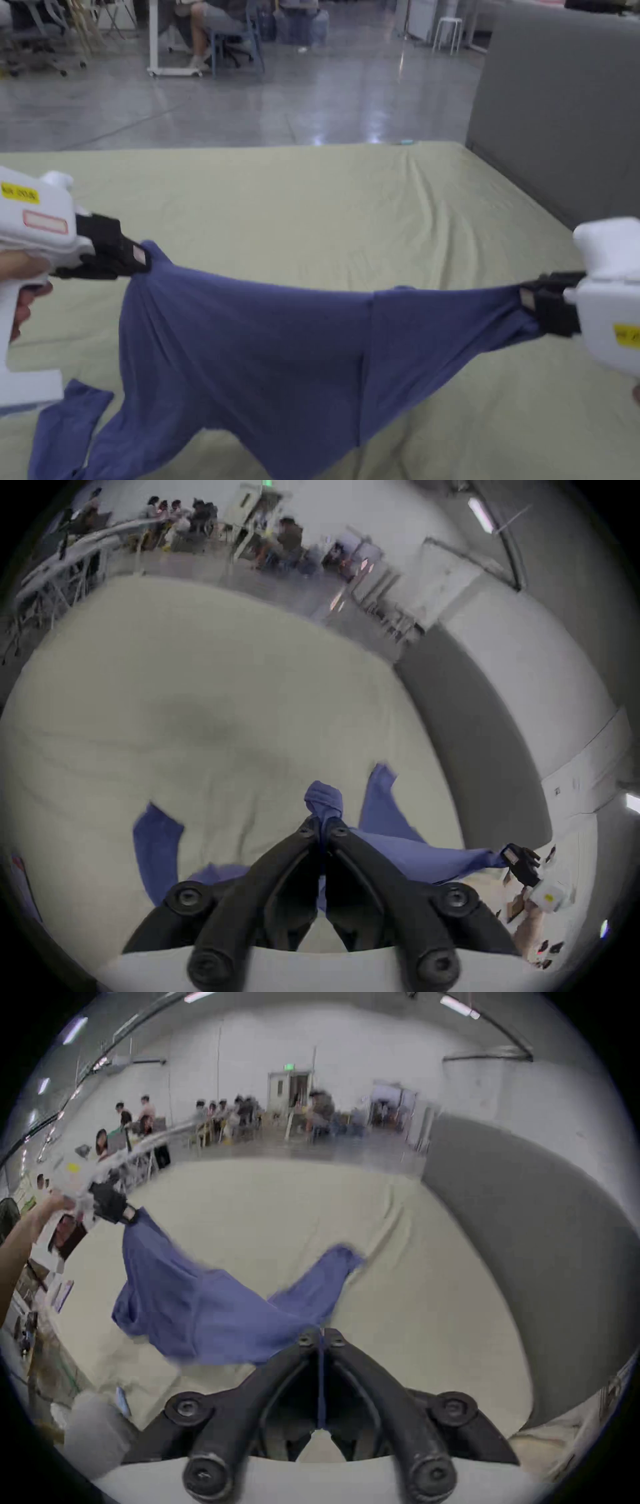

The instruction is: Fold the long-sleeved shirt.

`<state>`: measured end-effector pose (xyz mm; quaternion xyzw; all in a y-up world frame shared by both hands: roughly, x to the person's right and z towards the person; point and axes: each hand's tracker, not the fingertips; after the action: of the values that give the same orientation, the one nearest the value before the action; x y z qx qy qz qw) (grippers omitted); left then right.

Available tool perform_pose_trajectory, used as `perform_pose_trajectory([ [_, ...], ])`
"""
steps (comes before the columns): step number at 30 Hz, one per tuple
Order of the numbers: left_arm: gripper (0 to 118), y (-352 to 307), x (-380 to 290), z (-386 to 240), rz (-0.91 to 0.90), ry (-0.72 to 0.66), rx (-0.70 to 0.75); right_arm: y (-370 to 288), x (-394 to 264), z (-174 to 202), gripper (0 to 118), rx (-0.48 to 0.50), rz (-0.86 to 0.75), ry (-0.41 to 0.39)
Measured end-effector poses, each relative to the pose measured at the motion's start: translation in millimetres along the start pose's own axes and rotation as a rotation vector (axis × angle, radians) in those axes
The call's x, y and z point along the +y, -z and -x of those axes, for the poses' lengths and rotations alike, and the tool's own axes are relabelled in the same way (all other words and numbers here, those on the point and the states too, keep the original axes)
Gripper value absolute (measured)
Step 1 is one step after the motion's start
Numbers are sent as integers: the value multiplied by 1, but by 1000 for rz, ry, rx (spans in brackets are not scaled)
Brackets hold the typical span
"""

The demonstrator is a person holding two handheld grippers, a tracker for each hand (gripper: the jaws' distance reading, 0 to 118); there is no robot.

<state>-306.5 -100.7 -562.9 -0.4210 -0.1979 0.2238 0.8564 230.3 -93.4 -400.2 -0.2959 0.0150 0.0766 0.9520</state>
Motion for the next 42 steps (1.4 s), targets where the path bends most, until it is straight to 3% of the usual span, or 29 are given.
perform_pose_trajectory([
  [4, 0, -63, 65, -35, -128, 1, -17, 2, 98, -14, 0, -69, -69, -41],
  [10, 0, -128, 169, -84, -323, 86, 32, 18, 254, -30, 0, -79, -128, 0],
  [14, 0, -149, 206, -119, -408, 62, 0, 28, 338, -31, 0, -90, -194, 36],
  [17, 0, -154, 217, -140, -469, 85, 78, 37, 381, -28, 0, -82, -202, 60],
  [19, 0, -154, 226, -143, -482, 69, 82, 41, 400, -23, 0, -124, -215, 47],
  [23, 0, -151, 237, -140, -483, 87, 71, 48, 422, -18, 0, -120, -256, 62],
  [27, 0, -138, 234, -130, -497, 75, 83, 63, 418, -11, 0, -132, -268, -19],
  [32, 0, -93, 206, -93, -393, 111, 138, 118, 377, -8, 0, -106, -184, -54],
  [35, 0, -47, 166, -55, -302, 78, 144, 166, 318, 7, 0, -79, -102, -66],
  [38, 0, 7, 132, 3, -175, 17, 170, 214, 232, 30, 0, -63, 11, -175],
  [40, 0, 41, 95, 36, -85, -20, 205, 239, 170, 42, 0, -36, 94, -169],
  [42, 0, 67, 66, 69, 2, -15, 225, 257, 109, 49, 0, 8, 161, -110],
])
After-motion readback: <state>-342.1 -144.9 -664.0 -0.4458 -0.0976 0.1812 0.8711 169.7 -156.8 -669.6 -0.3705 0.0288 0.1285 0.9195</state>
